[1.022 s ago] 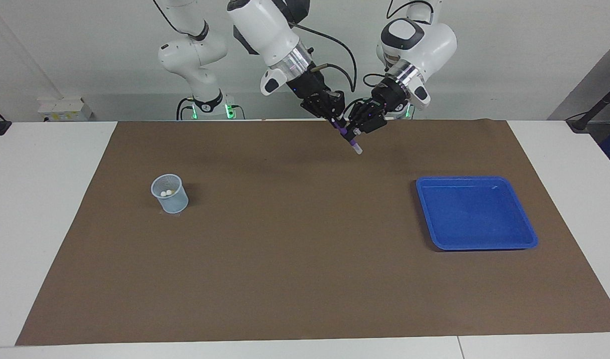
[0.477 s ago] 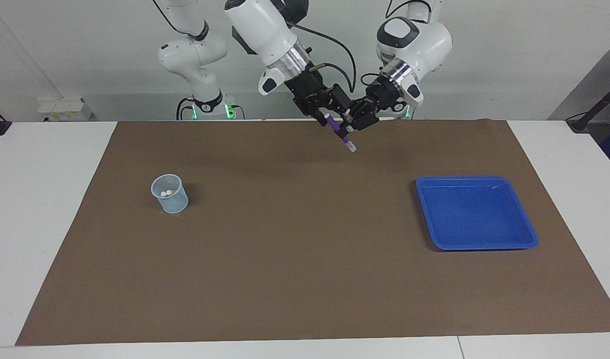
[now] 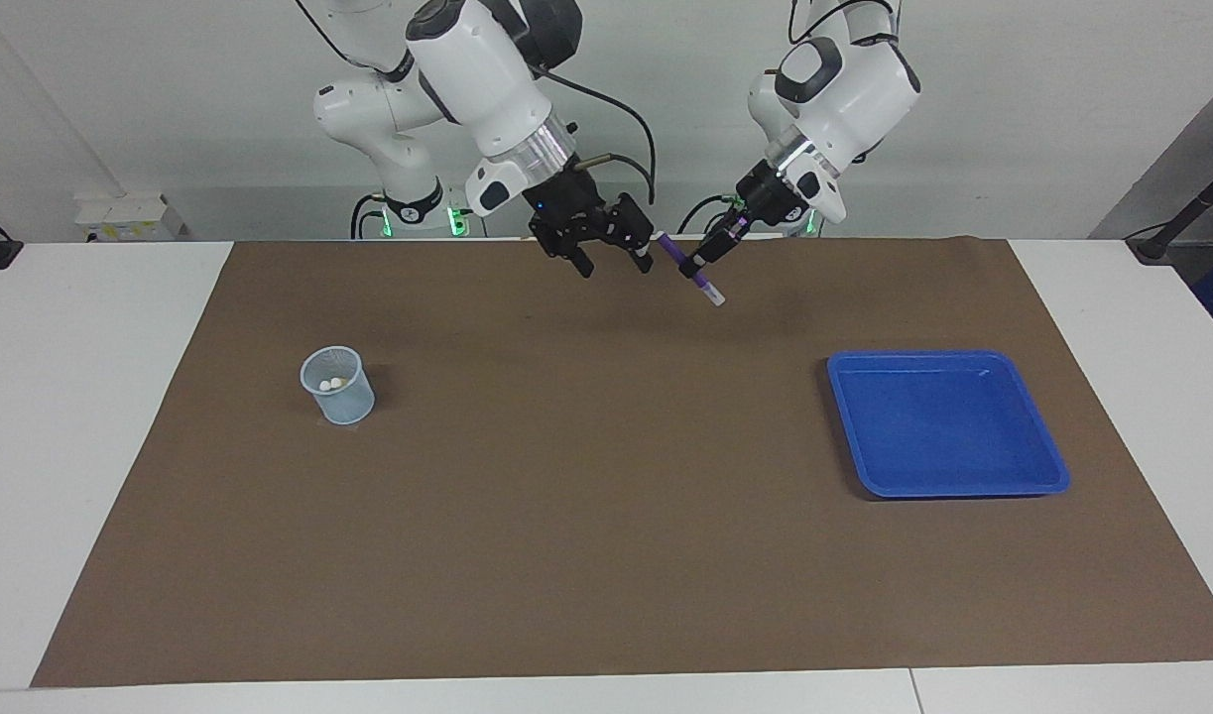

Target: Right arm passes pens to left for tray arrangement

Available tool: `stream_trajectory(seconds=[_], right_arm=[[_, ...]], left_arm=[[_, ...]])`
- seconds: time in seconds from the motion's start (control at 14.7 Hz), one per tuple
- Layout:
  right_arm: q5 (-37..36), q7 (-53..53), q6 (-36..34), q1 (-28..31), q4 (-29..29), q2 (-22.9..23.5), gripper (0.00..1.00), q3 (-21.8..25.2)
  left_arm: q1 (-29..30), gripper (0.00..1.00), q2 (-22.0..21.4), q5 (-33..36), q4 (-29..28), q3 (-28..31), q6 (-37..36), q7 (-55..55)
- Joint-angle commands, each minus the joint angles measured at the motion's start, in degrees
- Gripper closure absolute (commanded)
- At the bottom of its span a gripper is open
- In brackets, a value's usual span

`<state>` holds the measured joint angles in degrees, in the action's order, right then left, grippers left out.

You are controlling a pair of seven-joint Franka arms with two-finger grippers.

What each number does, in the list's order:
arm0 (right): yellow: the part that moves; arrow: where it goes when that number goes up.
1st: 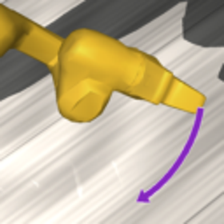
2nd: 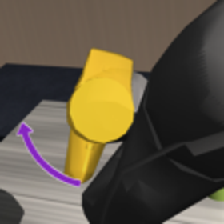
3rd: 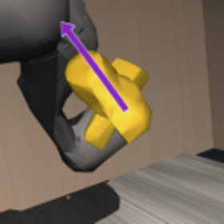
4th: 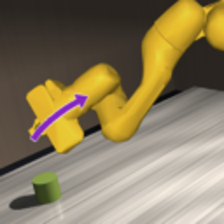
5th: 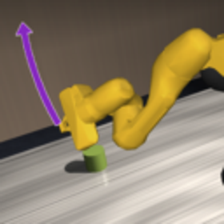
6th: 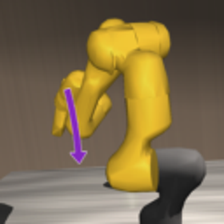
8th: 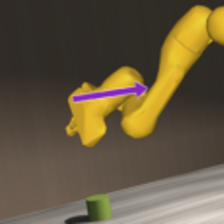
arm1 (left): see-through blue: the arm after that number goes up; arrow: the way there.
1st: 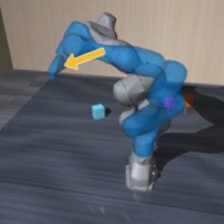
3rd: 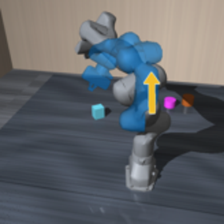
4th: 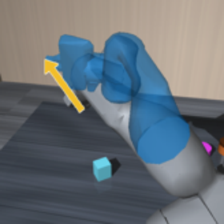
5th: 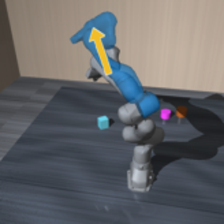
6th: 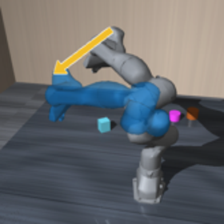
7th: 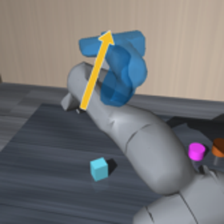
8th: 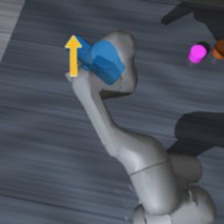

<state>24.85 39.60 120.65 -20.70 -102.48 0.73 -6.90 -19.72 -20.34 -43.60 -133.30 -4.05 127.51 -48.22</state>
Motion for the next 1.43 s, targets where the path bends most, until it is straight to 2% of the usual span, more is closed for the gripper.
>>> stream_trajectory(seconds=[0.0,0.14,0.34,0.55,0.68,0.82,0.95,1.23,1.36], right_arm=[[-3.65,-11.34,-6.02,5.12,-0.79,-1.43,0.00,-0.40],[-6.20,-21.44,-10.33,9.25,-1.15,-1.78,0.00,-0.40],[-10.50,-35.16,-11.85,14.79,-4.12,-2.75,0.00,-0.40],[-18.59,-48.08,-11.23,17.08,-6.77,-3.02,0.03,-0.49],[-20.36,-57.39,-10.80,19.54,-8.61,-3.10,0.03,-0.49],[-21.33,-64.79,-8.61,22.79,-10.98,-3.02,0.03,-0.49],[-21.51,-67.81,-6.93,25.08,-12.57,-2.58,0.08,-0.49],[-23.00,-68.08,-2.89,27.29,-16.87,-2.05,0.08,-0.49],[-25.19,-68.16,-0.17,27.81,-18.02,-0.91,0.14,-0.49]], left_arm=[[4.76,1.00,0.12,8.41,2.33,0.01,-10.92,11.70],[6.26,1.00,-0.05,16.14,2.78,0.27,-15.86,19.10],[10.03,1.00,-0.23,23.89,2.87,0.45,-19.57,30.17],[13.81,1.00,-0.05,27.86,2.87,0.54,-19.75,40.02],[15.66,1.00,0.30,30.23,2.87,0.54,-19.49,43.99],[17.68,1.00,2.40,32.87,2.87,0.54,-18.62,47.15],[19.18,1.00,5.03,34.54,3.13,0.54,-16.69,50.23],[20.24,1.00,11.62,38.76,5.50,0.53,-12.82,52.96],[20.94,1.00,13.82,39.12,5.59,0.54,-10.01,53.23]])
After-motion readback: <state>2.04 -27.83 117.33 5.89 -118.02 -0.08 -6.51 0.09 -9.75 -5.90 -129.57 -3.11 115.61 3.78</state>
